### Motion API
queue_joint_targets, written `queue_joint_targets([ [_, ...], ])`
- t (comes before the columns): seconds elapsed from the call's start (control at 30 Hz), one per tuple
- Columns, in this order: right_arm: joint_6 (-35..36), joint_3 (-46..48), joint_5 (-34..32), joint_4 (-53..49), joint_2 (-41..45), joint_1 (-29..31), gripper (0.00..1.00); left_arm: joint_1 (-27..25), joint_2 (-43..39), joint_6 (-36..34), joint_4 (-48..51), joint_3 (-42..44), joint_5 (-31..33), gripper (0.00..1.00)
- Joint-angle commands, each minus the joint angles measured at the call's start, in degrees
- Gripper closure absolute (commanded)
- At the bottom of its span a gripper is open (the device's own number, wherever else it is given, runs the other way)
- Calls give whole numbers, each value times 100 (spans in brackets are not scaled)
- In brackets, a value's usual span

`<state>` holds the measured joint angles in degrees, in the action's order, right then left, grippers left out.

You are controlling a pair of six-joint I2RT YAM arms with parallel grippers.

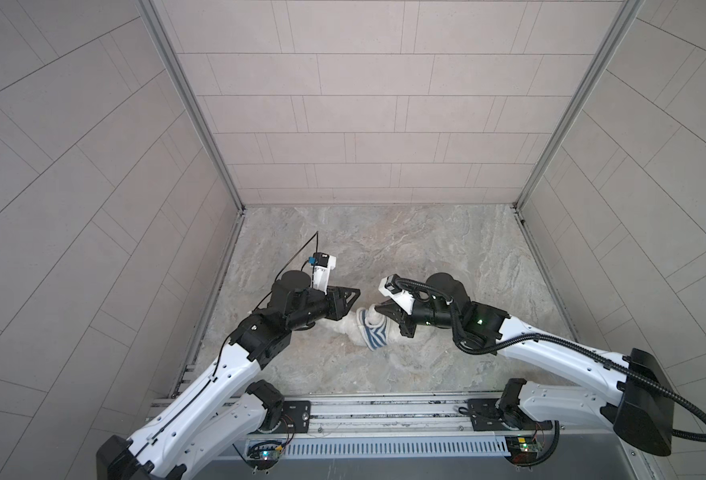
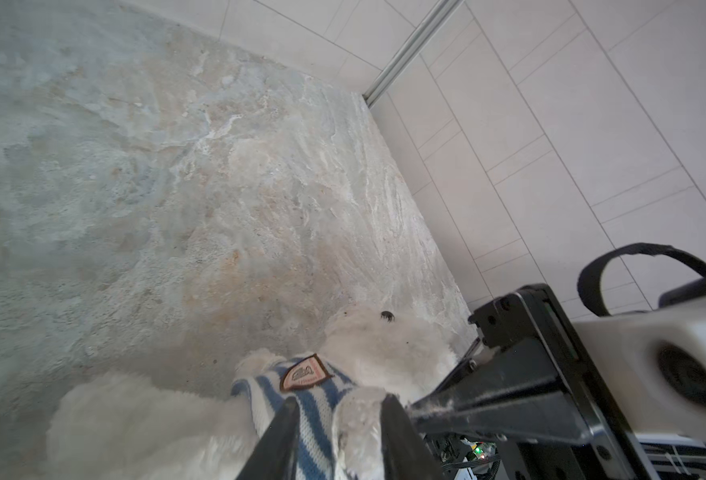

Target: Dress the teddy bear

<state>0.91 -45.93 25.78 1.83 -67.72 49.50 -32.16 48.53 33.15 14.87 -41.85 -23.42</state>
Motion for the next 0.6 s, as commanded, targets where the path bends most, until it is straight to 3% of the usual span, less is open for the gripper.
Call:
queue_joint_targets([
  [0.0, 705, -89, 373, -230, -125, 34, 100, 61, 267, -373, 726, 18, -177, 62],
  [0.27, 364, 790, -155, 97, 439, 199, 100, 5, 730, -274, 426, 631, -779, 58],
  [0.57, -649, 2256, -1617, 839, 1499, 429, 98, -561, 1369, -85, -289, 1050, -935, 51],
])
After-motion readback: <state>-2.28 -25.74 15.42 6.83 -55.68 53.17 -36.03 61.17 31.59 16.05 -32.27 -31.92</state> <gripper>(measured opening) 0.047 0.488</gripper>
